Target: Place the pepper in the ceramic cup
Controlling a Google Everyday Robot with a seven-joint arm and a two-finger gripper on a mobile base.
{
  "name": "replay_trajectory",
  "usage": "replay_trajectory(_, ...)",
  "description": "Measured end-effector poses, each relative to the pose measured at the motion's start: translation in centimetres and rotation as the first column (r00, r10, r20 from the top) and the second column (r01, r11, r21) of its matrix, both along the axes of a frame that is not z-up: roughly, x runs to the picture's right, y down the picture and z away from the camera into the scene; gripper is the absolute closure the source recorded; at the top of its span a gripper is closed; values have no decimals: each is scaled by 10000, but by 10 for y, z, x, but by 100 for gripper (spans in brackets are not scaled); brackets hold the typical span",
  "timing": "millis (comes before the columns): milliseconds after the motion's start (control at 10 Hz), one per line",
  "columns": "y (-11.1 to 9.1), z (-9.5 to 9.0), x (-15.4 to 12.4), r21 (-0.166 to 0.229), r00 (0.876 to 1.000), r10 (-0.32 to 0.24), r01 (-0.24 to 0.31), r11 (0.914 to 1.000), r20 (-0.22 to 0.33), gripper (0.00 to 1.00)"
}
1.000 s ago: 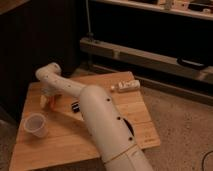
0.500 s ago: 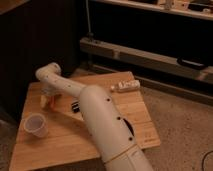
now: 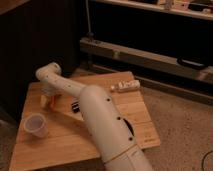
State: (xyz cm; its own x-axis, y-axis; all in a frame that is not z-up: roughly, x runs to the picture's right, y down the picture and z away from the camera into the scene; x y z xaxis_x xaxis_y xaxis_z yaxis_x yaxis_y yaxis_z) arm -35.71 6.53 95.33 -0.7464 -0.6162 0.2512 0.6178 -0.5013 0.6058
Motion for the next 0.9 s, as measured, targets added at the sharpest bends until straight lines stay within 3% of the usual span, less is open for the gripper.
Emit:
replay_trajectory(700,0,-1,0,1,10000,-13,13,10000,0,20)
replay_trajectory(800,-1,-3,2,129,10000,-57,58,9999,-62,20)
replay_trajectory(900,-2,-13,3,613,9997,-126,137,9980,-190,20)
